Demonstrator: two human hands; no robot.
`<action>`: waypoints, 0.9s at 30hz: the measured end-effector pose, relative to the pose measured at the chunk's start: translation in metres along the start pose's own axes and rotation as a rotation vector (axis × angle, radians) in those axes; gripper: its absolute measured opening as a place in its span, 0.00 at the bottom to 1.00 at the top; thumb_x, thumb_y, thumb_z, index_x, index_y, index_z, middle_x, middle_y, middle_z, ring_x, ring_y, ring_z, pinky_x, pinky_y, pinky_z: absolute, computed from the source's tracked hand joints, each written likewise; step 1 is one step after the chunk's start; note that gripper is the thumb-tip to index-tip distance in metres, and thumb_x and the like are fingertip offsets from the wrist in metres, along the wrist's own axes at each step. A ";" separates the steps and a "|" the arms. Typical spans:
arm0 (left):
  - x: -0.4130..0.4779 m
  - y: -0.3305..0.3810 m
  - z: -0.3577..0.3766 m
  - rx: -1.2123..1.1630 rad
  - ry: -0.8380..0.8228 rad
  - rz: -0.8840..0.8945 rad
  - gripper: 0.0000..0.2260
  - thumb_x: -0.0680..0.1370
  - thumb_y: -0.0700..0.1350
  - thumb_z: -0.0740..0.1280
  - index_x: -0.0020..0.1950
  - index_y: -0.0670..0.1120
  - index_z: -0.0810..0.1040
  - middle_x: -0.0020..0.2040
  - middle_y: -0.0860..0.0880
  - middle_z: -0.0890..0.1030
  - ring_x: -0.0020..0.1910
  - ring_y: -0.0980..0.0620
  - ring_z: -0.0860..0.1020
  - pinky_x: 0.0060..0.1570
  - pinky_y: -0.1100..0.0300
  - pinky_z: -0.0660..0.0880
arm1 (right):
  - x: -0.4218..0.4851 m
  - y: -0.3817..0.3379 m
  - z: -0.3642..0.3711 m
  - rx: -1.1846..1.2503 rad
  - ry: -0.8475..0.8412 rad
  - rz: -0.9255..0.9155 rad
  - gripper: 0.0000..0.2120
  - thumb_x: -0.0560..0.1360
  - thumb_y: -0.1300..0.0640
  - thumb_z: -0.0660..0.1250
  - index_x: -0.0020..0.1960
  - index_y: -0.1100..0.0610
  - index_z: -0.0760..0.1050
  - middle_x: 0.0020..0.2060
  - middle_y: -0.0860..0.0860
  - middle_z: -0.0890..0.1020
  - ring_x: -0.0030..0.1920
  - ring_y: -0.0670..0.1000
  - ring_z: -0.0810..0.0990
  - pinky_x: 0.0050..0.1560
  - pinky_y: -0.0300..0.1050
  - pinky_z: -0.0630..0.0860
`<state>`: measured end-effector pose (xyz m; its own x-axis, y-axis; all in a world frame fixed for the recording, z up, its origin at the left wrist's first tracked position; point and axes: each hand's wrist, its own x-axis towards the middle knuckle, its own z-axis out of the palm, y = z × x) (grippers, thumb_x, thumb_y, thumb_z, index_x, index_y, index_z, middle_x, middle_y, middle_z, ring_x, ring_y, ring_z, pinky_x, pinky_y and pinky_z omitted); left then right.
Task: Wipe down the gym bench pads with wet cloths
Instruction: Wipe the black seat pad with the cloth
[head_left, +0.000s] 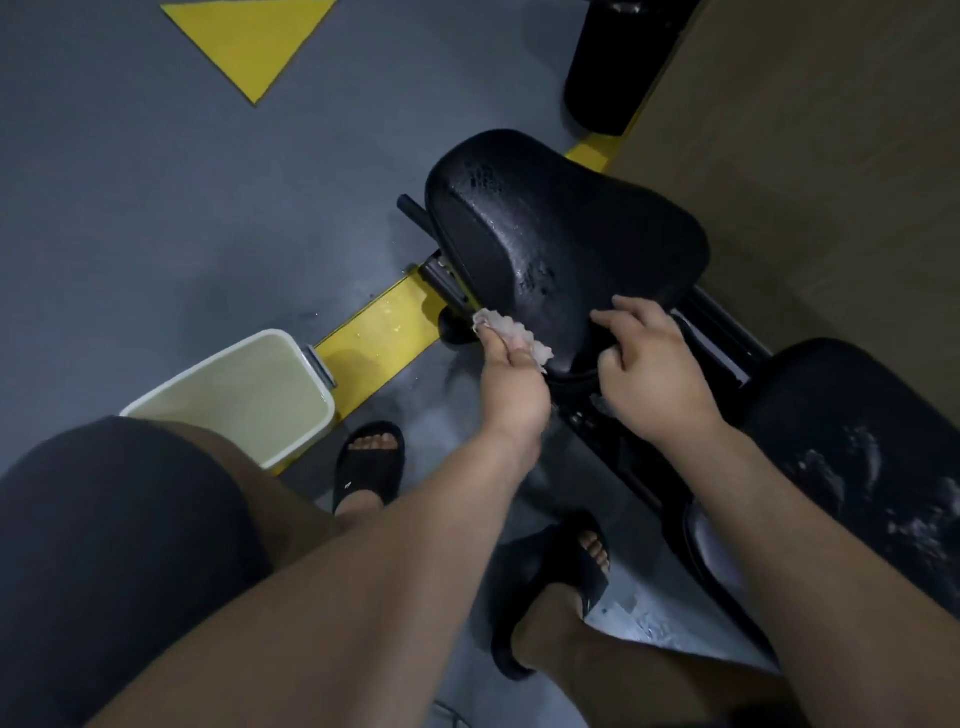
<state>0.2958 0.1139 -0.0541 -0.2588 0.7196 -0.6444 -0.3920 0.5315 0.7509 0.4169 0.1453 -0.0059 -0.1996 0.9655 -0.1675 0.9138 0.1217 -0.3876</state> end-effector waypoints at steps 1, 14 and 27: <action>-0.011 -0.007 0.005 0.041 -0.002 0.020 0.26 0.87 0.51 0.54 0.84 0.55 0.47 0.78 0.53 0.66 0.73 0.50 0.70 0.73 0.50 0.66 | -0.010 0.004 -0.002 0.009 -0.011 0.011 0.22 0.79 0.63 0.59 0.72 0.57 0.74 0.75 0.51 0.68 0.75 0.52 0.65 0.76 0.44 0.61; -0.017 -0.011 -0.009 0.341 -0.060 0.140 0.27 0.87 0.43 0.54 0.84 0.49 0.47 0.75 0.45 0.69 0.71 0.45 0.72 0.71 0.55 0.70 | -0.064 0.012 0.002 0.265 -0.075 0.224 0.13 0.79 0.59 0.60 0.56 0.55 0.82 0.54 0.52 0.81 0.55 0.52 0.79 0.56 0.41 0.74; -0.004 0.057 -0.009 1.349 -0.500 0.567 0.33 0.79 0.50 0.59 0.83 0.55 0.54 0.80 0.44 0.63 0.77 0.47 0.65 0.75 0.52 0.64 | -0.066 0.022 -0.016 0.246 -0.046 0.230 0.12 0.78 0.56 0.60 0.55 0.55 0.81 0.51 0.52 0.81 0.50 0.53 0.80 0.51 0.46 0.79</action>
<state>0.2665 0.1367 -0.0100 0.3266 0.8844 -0.3335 0.7845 -0.0569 0.6175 0.4560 0.0882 0.0106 -0.0189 0.9490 -0.3147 0.8250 -0.1630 -0.5411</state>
